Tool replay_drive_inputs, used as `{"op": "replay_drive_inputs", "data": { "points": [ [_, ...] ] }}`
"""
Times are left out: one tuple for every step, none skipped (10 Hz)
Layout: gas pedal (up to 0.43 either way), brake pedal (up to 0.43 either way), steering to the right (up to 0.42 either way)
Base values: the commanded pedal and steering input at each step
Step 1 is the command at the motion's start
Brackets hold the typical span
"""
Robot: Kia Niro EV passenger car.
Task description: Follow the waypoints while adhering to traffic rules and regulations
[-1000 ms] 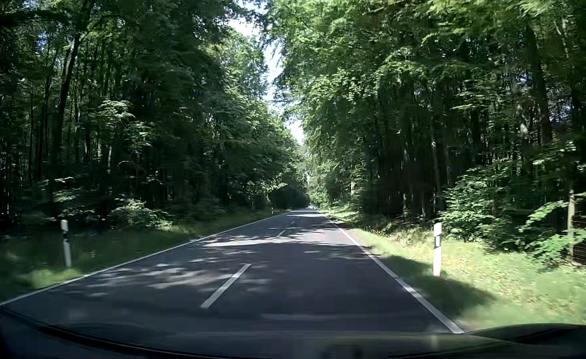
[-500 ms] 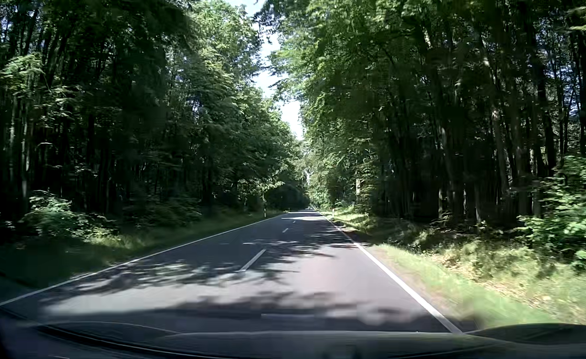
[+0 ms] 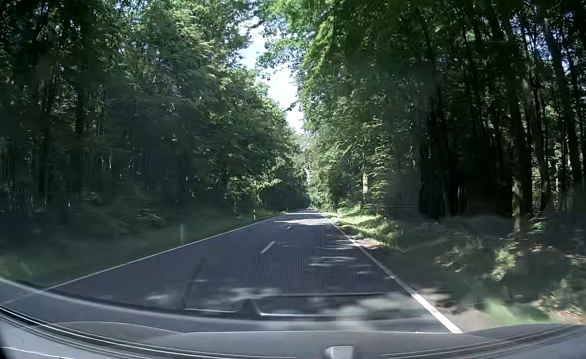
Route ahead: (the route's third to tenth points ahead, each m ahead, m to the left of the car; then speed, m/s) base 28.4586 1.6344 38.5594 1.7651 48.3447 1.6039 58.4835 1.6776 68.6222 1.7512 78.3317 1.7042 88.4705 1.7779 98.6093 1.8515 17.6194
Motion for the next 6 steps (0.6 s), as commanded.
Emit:
{"op": "replay_drive_inputs", "data": {
  "points": [
    [0.008,0.03,0.0],
    [0.008,0.03,0.0],
    [0.008,0.03,0.0],
    [0.02,0.03,0.0],
    [0.02,0.03,0.0],
    [0.02,0.03,0.0]
  ]
}}
